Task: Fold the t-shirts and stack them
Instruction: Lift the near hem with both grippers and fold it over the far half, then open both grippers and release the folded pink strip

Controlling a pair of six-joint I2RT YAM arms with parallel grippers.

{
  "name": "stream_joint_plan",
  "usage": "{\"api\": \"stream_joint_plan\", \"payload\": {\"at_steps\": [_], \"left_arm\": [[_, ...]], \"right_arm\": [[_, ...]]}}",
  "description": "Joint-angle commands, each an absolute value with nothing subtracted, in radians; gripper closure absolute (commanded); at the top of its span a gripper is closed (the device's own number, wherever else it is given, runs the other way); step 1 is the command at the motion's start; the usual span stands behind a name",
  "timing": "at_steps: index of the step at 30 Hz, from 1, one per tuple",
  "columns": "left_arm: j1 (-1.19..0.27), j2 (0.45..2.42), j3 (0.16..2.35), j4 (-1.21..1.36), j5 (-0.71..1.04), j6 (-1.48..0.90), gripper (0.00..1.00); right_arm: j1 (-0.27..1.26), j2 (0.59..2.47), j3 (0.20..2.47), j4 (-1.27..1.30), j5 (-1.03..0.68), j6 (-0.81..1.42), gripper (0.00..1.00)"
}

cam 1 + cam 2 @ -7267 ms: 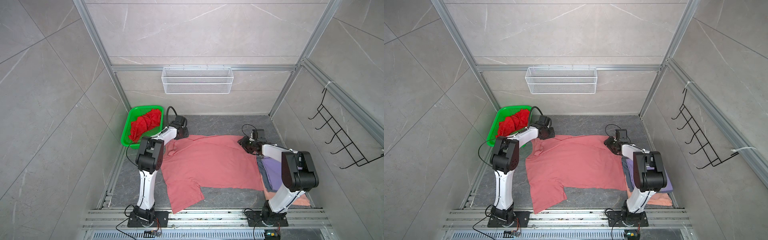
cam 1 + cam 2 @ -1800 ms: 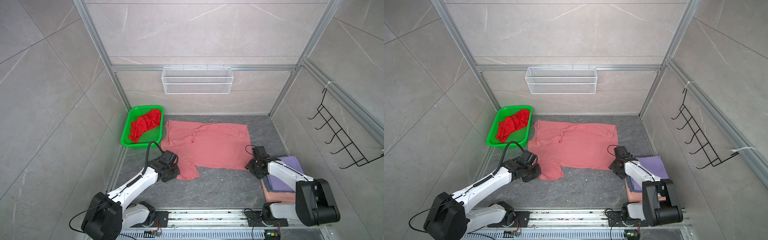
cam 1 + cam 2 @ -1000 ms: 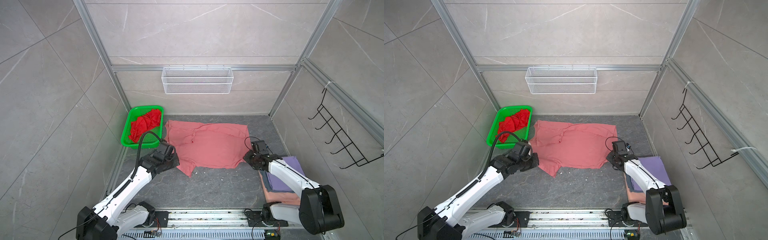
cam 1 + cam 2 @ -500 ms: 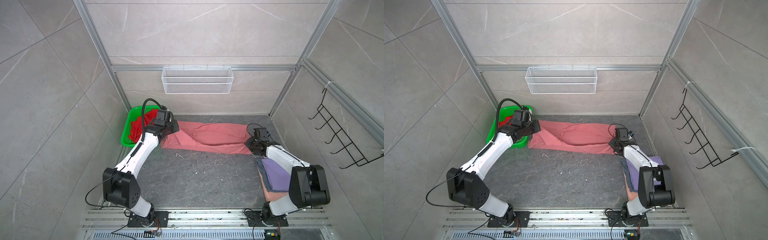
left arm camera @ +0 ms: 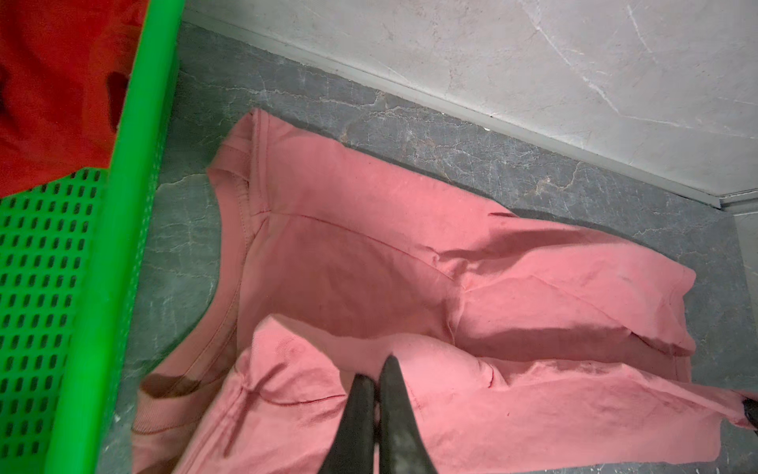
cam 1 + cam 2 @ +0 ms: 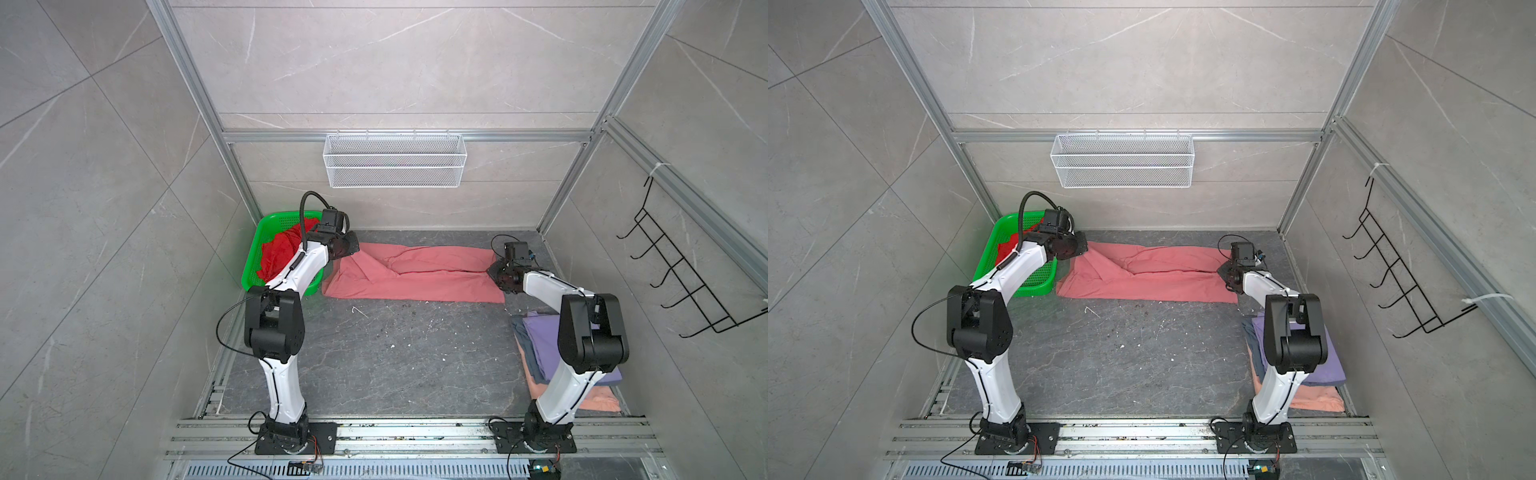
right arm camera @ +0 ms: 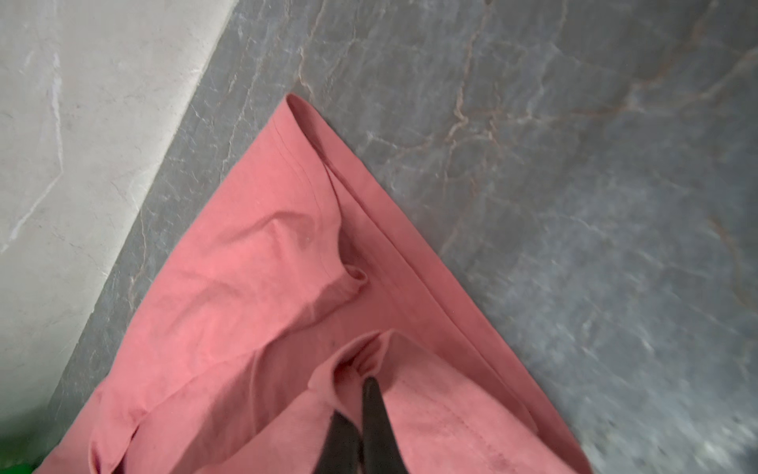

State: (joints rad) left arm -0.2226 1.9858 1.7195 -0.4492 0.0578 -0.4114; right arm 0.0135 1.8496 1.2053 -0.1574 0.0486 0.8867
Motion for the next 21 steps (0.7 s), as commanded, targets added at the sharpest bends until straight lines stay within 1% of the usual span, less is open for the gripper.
{"api": "stream_joint_plan", "payload": {"at_steps": [1,2,3,4,5,6,7,8,11,16,21], "left_arm": [[-0.201,2.053,1.839,-0.434,0.076,-0.393,1.00],[-0.199,2.085,1.877,-0.450,0.063,-0.394,1.00],[-0.198,2.110,1.912,-0.468,0.055,-0.397,1.00],[-0.195,2.139,1.951,-0.491,0.041,-0.400,0.91],[-0.193,2.159,1.977,-0.502,0.024,-0.402,0.81],[-0.192,2.175,2.005,-0.514,0.010,-0.405,0.65],[-0.192,2.183,2.024,-0.518,-0.007,-0.408,0.53],[-0.191,2.185,2.031,-0.523,-0.030,-0.411,0.46],[-0.192,2.172,2.030,-0.533,-0.069,-0.425,0.38],[-0.200,2.116,1.934,-0.530,-0.022,-0.474,0.36],[-0.246,2.051,1.782,-0.477,0.051,-0.548,0.36]], "right_arm": [[0.002,1.917,1.275,-0.153,0.052,0.873,1.00],[-0.001,1.941,1.294,-0.154,0.037,0.872,0.99],[-0.004,1.960,1.311,-0.155,0.022,0.871,0.90],[-0.010,1.977,1.329,-0.162,0.011,0.870,0.72],[-0.013,1.982,1.335,-0.154,0.001,0.865,0.61],[-0.018,1.975,1.329,-0.128,-0.004,0.857,0.53],[-0.022,1.961,1.318,-0.105,-0.005,0.849,0.49],[-0.025,1.948,1.313,-0.096,-0.004,0.838,0.46],[-0.029,1.895,1.306,-0.108,0.002,0.793,0.42],[-0.025,1.842,1.298,-0.126,-0.062,0.738,0.41],[0.001,1.871,1.340,-0.101,-0.126,0.708,0.41]]}}
